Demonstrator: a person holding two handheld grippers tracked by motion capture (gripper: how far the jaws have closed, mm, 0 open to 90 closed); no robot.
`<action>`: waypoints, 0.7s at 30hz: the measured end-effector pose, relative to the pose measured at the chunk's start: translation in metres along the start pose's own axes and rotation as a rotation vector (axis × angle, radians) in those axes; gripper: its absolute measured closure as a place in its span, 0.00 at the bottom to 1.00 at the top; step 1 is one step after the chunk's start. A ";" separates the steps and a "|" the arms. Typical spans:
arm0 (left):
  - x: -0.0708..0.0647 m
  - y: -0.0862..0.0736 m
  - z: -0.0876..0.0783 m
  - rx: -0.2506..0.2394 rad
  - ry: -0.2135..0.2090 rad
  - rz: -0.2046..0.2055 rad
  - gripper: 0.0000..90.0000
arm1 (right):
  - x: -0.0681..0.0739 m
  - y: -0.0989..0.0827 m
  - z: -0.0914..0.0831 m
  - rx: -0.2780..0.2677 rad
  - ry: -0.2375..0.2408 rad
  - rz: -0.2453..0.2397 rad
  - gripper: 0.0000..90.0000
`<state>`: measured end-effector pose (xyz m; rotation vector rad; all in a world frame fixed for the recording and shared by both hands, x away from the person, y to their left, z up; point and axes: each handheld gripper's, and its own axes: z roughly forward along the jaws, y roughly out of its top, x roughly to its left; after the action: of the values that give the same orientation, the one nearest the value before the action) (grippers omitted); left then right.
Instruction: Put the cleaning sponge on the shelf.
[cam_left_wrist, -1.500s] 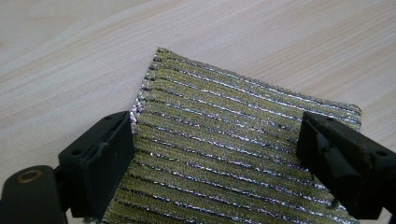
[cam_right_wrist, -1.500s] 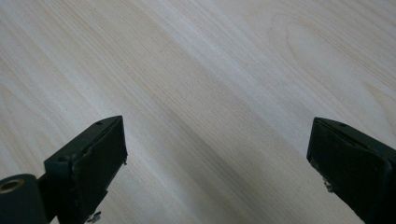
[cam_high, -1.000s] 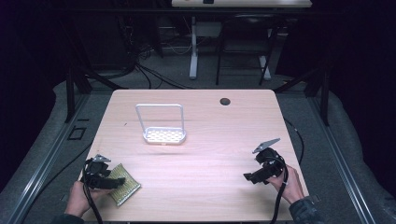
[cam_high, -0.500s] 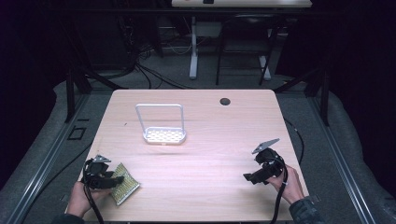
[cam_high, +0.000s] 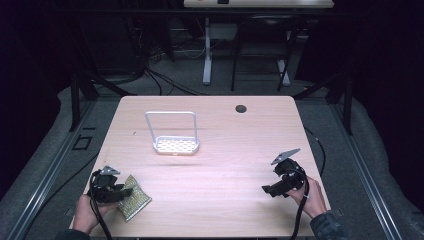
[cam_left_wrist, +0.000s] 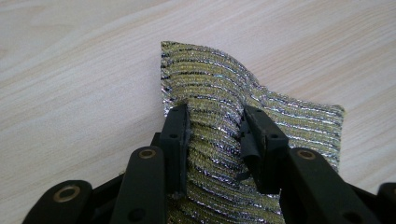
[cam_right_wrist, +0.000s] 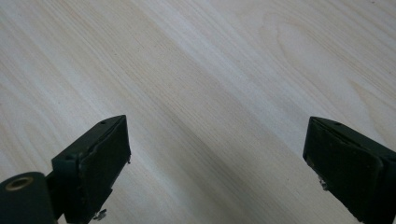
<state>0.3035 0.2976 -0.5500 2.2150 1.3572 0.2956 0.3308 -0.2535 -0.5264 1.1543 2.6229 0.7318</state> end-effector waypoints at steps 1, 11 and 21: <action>0.000 0.000 -0.001 0.002 -0.002 0.008 0.70 | 0.000 0.000 0.000 0.000 -0.003 0.000 0.08; -0.002 0.002 -0.015 -0.075 0.003 -0.013 0.69 | -0.001 -0.001 -0.003 -0.005 -0.033 -0.011 0.09; -0.010 0.005 -0.021 -0.122 -0.001 -0.020 0.68 | -0.004 -0.002 -0.004 -0.014 -0.067 0.003 0.09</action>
<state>0.2931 0.2942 -0.5288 2.1001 1.3237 0.3610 0.3308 -0.2586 -0.5242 1.1583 2.5581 0.6984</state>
